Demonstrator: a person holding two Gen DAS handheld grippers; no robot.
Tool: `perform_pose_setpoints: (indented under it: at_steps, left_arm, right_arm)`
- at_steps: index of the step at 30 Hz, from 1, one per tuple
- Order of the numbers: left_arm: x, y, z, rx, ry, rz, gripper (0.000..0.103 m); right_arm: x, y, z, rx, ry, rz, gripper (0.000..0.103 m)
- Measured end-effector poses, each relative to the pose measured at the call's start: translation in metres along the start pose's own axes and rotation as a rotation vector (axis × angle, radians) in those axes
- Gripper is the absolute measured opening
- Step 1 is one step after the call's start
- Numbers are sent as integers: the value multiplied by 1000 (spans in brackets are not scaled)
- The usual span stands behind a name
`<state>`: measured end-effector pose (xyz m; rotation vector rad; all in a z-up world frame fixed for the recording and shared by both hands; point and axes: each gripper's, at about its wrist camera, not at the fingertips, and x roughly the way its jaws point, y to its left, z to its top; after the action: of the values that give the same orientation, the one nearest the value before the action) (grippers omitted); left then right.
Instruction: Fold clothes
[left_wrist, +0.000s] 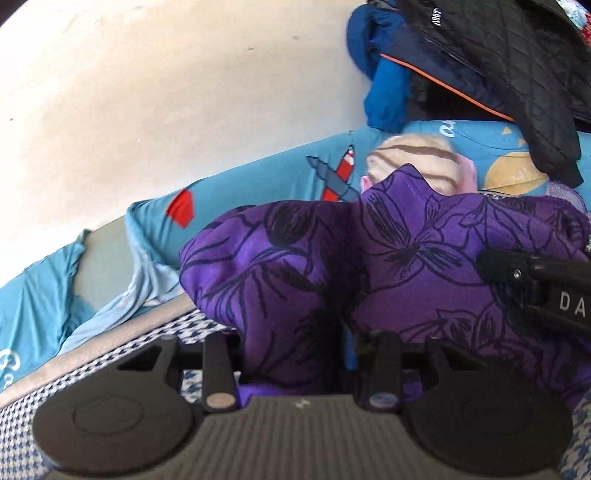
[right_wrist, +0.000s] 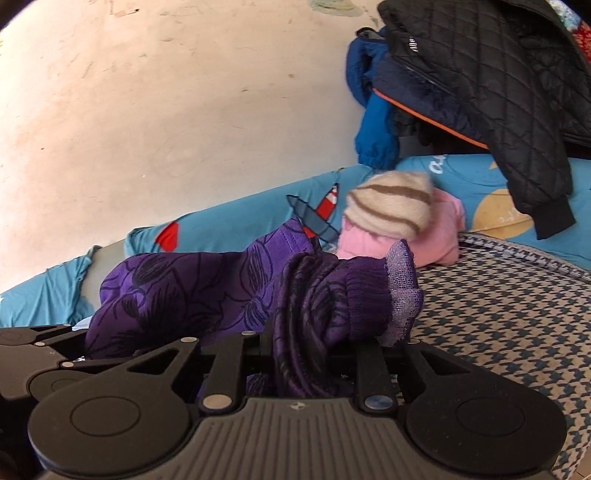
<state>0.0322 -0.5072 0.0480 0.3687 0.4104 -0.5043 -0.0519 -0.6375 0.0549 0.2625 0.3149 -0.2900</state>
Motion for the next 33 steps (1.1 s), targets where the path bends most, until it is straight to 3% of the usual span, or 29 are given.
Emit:
perform_pose_setpoints:
  at_steps: [10, 15, 16, 18, 23, 28, 33]
  left_arm:
    - [28, -35, 10, 5, 20, -39, 39]
    - [53, -44, 7, -23, 104, -57, 51]
    - [56, -43, 5, -30, 118, -38, 55]
    - [55, -35, 2, -44, 107, 28, 76]
    - [54, -2, 5, -102, 107, 83, 77]
    - [57, 23, 4, -154, 139, 109, 77]
    - [63, 30, 3, -185, 156, 121, 77]
  right_arm:
    - [14, -34, 2, 46, 11, -95, 21]
    - [28, -47, 0, 77, 93, -205, 30]
    - [26, -51, 0, 94, 93, -217, 31]
    - [23, -57, 0, 127, 92, -241, 38]
    - [16, -74, -1, 212, 88, -300, 39]
    - [-1, -69, 9, 157, -21, -417, 44]
    - [6, -61, 7, 155, 25, -309, 44]
